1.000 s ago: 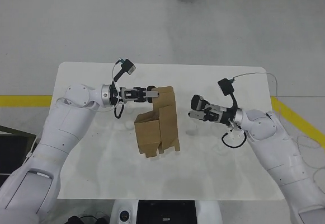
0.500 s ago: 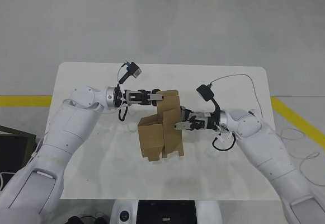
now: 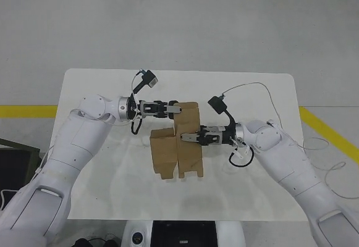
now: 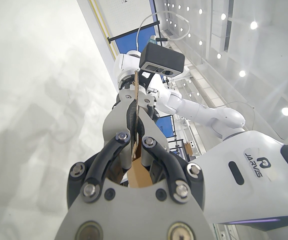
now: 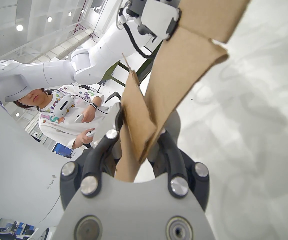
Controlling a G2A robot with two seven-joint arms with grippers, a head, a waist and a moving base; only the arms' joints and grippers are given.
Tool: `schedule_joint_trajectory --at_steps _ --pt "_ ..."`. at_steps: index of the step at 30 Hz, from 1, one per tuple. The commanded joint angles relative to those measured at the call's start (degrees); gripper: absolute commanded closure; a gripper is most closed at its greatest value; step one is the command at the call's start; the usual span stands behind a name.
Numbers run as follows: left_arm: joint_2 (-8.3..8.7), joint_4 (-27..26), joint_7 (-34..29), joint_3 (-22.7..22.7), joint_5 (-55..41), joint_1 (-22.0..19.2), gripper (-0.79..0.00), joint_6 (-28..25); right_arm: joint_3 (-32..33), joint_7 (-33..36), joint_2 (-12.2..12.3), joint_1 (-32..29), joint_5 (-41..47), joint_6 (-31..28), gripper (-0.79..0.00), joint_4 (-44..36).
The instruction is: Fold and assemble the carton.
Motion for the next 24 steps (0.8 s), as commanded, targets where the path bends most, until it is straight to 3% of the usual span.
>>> schedule_joint_trajectory --at_steps 1,2,3,11,14,24 --pt "0.01 -0.5 0.2 -0.2 0.0 0.1 -0.345 -0.2 -0.5 -0.1 0.0 0.3 0.1 -0.1 0.000 0.3" --pt "0.05 -0.7 0.3 -0.3 0.1 0.2 -0.597 -0.3 -0.7 -0.2 0.0 0.5 0.3 -0.2 0.000 0.4" --pt "0.09 -1.0 0.4 -0.5 0.2 0.2 -0.785 -0.4 -0.9 -0.2 0.0 0.6 0.3 -0.2 0.000 0.6" --pt "0.47 -2.5 1.4 -3.9 -3.6 0.0 -0.785 -1.4 -1.6 -0.4 0.2 1.1 1.6 -0.4 0.000 2.2" --pt "1.01 -3.1 2.7 -5.2 -0.8 0.4 -0.785 -2.7 -0.8 -0.8 0.4 0.7 2.8 -0.6 0.000 3.1" --pt "3.77 -8.4 3.6 -8.2 6.8 7.2 -0.785 -3.6 4.5 -2.9 1.9 -1.6 2.8 1.4 0.000 3.0"
